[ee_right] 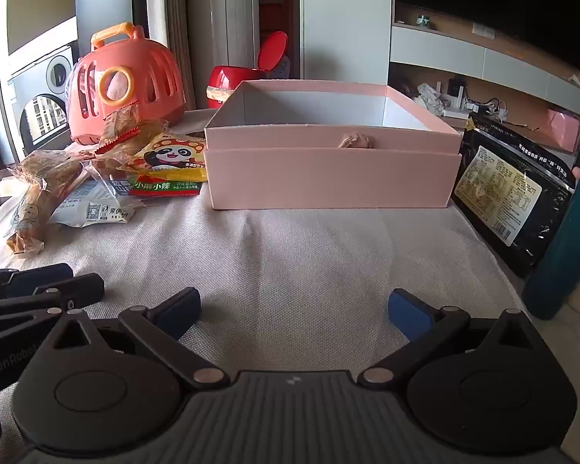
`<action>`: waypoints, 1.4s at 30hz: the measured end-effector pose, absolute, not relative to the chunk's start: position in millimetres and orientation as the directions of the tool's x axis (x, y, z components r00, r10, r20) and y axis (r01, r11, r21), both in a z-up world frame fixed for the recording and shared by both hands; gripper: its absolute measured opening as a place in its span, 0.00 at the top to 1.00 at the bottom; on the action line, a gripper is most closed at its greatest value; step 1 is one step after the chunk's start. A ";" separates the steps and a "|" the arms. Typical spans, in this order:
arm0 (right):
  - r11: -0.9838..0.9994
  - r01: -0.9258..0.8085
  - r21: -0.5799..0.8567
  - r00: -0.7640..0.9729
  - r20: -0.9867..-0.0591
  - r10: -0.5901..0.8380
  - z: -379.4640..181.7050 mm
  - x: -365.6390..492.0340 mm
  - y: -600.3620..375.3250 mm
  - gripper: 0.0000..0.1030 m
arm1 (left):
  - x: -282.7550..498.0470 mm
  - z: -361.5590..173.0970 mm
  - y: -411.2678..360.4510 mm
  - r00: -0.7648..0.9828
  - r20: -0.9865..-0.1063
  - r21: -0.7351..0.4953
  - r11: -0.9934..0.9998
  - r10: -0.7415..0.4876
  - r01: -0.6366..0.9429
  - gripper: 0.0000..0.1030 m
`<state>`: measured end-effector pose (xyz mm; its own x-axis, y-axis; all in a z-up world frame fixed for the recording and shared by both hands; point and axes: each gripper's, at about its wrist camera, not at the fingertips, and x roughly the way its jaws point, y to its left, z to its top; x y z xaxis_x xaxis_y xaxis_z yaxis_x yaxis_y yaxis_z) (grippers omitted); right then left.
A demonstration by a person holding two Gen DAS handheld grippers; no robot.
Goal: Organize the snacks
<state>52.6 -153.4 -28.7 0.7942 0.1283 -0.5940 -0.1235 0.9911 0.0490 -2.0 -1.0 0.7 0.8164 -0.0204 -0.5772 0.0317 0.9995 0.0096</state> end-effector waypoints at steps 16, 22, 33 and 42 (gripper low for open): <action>0.992 -0.123 0.041 0.795 -0.594 0.123 -29.2 52.4 -152.7 0.00 | 0.4 0.5 2.6 0.810 -0.586 -0.003 1.000 -0.020 0.023 0.68; 0.992 -0.123 0.040 0.795 -0.594 0.123 -29.2 52.4 -152.7 0.00 | 0.3 0.5 2.7 0.810 -0.586 -0.003 1.000 -0.020 0.023 0.68; 0.992 -0.123 0.040 0.795 -0.594 0.123 -29.1 52.2 -152.9 0.00 | 0.0 0.5 2.4 0.811 -0.585 -0.003 1.000 -0.020 0.023 0.68; 0.992 -0.124 0.040 0.795 -0.595 0.123 -29.1 52.2 -153.1 0.00 | -0.1 0.4 2.5 0.811 -0.585 -0.003 1.000 -0.020 0.023 0.68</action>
